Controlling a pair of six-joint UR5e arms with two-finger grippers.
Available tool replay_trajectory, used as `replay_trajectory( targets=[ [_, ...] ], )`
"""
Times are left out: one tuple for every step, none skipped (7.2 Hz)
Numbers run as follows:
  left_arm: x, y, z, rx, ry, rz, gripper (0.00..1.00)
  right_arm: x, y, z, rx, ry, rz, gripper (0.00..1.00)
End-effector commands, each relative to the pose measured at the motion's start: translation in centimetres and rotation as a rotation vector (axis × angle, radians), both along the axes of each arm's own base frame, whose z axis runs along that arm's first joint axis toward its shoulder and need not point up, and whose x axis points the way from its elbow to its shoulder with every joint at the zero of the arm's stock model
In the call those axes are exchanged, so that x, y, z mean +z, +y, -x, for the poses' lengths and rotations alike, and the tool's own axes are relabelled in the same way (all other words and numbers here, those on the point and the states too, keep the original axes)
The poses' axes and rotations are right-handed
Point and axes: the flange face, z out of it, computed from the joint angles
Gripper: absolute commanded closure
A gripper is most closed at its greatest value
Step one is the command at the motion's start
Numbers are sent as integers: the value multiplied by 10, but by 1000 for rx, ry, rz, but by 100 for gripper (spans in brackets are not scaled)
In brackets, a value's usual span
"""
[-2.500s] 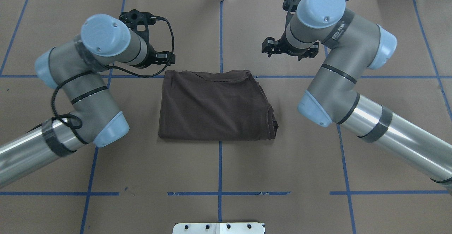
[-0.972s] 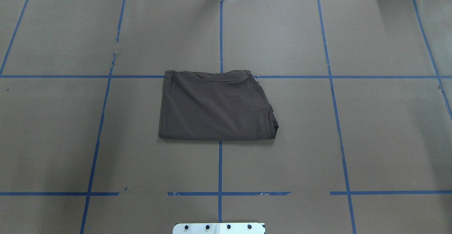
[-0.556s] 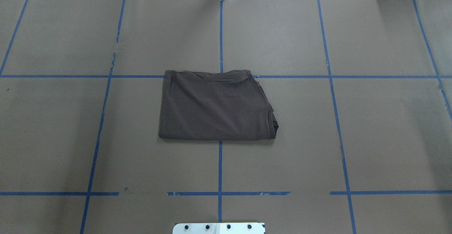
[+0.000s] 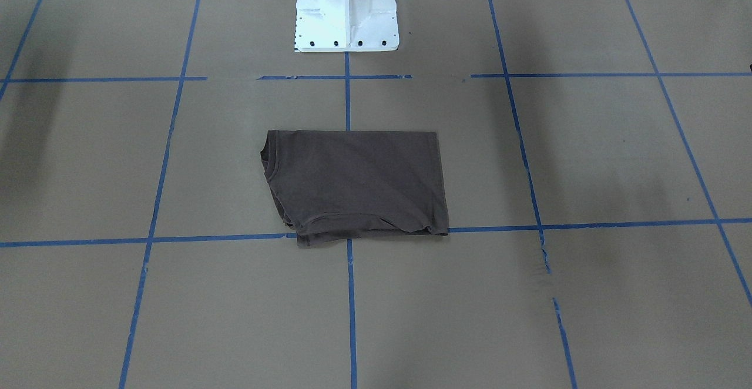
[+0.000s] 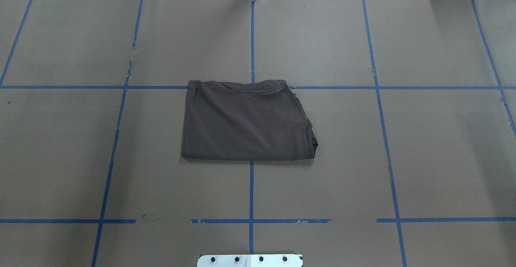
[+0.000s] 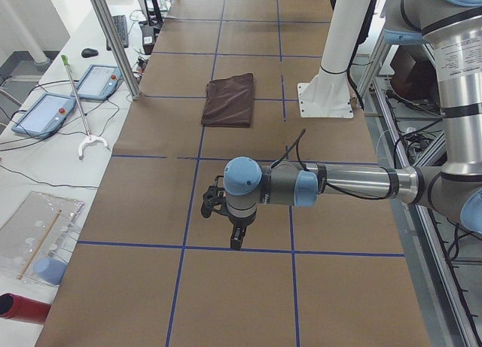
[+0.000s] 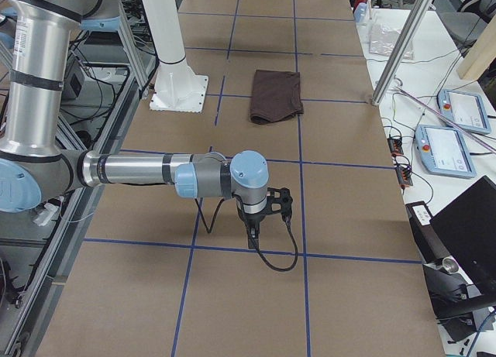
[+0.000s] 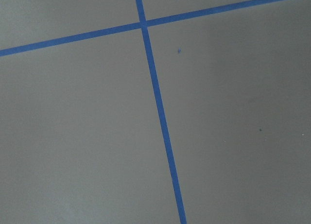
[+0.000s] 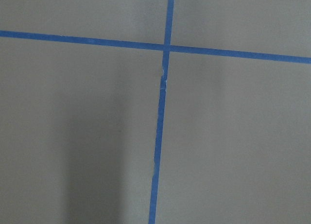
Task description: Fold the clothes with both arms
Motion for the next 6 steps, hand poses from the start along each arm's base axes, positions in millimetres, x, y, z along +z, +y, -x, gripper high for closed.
replay_trajectory(
  targets=[
    [-3, -1, 1, 0, -9, -7, 0, 1, 1, 0, 1, 4, 1, 0],
    [4, -1, 1, -1, -11, 6, 0, 4, 1, -1, 0, 10, 3, 0],
    [0, 3, 1, -3, -12, 1, 0, 4, 1, 0, -2, 8, 3, 0],
    [2, 4, 1, -2, -11, 7, 0, 5, 1, 0, -2, 13, 2, 0],
    [2, 4, 1, -2, -11, 7, 0, 5, 1, 0, -3, 12, 2, 0],
    [1, 4, 1, -2, -11, 5, 0, 4, 1, 0, -2, 9, 4, 0]
  ],
)
